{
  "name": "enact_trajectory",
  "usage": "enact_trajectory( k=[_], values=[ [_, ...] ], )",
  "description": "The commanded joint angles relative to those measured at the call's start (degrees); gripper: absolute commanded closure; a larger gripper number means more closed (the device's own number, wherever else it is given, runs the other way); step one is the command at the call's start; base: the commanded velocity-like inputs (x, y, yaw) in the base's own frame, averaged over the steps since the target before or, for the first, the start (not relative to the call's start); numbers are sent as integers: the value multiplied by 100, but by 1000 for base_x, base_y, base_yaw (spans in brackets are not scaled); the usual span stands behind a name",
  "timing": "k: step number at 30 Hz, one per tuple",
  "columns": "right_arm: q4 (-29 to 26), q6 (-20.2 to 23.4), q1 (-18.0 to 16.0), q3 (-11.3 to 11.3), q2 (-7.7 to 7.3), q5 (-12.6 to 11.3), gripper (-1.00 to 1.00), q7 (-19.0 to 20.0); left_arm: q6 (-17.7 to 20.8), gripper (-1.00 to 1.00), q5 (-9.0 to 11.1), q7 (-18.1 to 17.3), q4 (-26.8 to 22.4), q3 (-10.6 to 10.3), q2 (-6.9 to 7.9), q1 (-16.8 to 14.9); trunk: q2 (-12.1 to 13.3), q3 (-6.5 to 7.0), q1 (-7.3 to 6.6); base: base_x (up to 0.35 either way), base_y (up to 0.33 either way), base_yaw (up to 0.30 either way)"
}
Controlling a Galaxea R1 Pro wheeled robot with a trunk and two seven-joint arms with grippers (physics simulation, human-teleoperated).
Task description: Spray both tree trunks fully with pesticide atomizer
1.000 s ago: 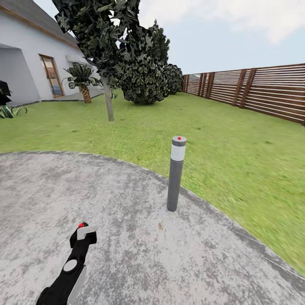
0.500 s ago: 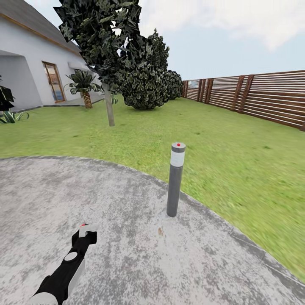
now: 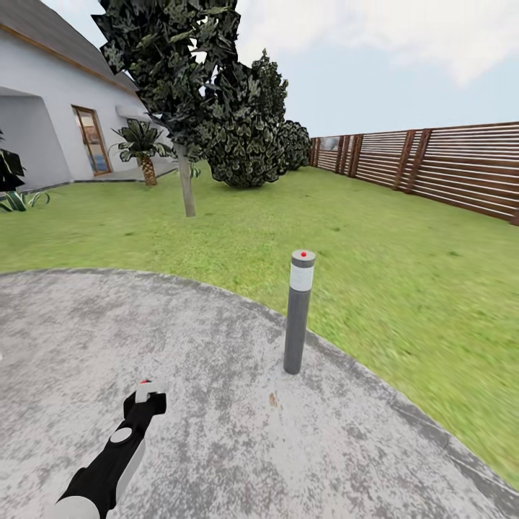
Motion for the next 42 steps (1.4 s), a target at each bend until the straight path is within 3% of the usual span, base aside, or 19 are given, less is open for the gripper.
enact_trajectory(
  k=[1, 42],
  values=[
    [5, -26, -4, -10, 1, -6, -100, 4, -30, 100, 14, 16, 4, -5, 1, -3, 40, 13, -24, 0, 0, 0],
    [43, -16, -4, -11, -21, 48, -100, 4, -73, 100, -16, 16, 184, -3, 4, -3, 1684, 750, -924, 0, 0, 0]
  ],
)
